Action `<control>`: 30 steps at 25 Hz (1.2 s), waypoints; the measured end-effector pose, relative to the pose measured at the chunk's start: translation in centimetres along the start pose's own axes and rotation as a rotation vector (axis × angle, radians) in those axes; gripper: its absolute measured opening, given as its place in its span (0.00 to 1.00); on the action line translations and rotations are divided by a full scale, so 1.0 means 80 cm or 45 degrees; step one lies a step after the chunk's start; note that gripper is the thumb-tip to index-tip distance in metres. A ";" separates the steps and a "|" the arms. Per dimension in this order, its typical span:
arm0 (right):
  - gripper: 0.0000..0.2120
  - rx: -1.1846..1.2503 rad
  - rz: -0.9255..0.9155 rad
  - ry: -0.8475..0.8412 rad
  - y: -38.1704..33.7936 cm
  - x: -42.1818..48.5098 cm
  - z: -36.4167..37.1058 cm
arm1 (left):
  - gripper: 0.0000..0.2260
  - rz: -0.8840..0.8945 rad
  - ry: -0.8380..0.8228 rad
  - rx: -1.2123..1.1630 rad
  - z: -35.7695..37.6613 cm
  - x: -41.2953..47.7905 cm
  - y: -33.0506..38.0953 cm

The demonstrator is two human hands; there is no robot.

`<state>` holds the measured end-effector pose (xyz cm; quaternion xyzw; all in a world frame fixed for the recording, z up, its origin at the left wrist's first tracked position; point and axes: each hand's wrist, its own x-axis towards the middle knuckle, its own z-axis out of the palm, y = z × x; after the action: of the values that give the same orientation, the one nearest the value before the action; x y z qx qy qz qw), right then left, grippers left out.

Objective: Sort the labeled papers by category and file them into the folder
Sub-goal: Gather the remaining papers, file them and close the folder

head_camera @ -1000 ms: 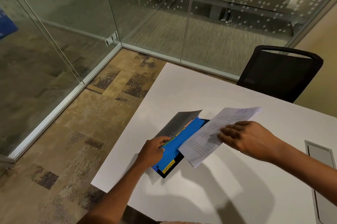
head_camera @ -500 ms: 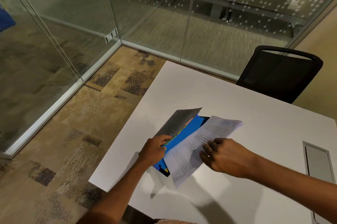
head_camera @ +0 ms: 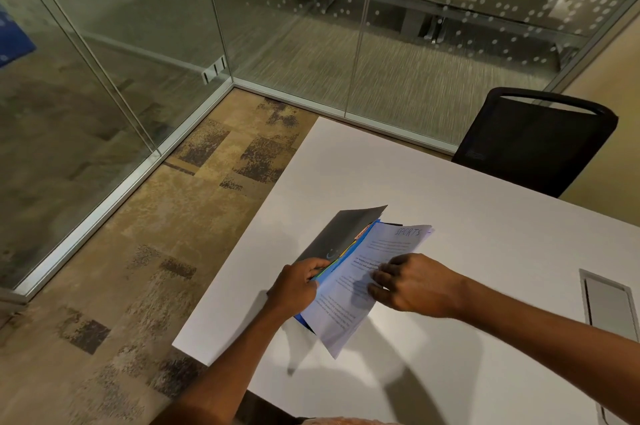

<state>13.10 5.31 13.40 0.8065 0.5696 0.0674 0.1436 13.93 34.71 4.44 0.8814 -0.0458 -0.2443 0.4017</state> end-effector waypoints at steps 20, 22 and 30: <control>0.06 0.091 0.053 -0.215 0.020 0.103 0.109 | 0.23 0.010 0.124 -0.211 -0.005 0.003 -0.010; 0.07 0.052 0.046 -0.264 0.022 0.109 0.121 | 0.24 -0.008 0.127 -0.277 -0.008 0.004 -0.011; 0.08 0.092 0.100 -0.278 0.027 0.116 0.134 | 0.23 -0.048 0.122 -0.363 -0.005 0.004 -0.019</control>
<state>21.12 11.67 3.34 0.8354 0.5204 -0.0360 0.1729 14.24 35.91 3.44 0.8269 0.0250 -0.2133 0.5198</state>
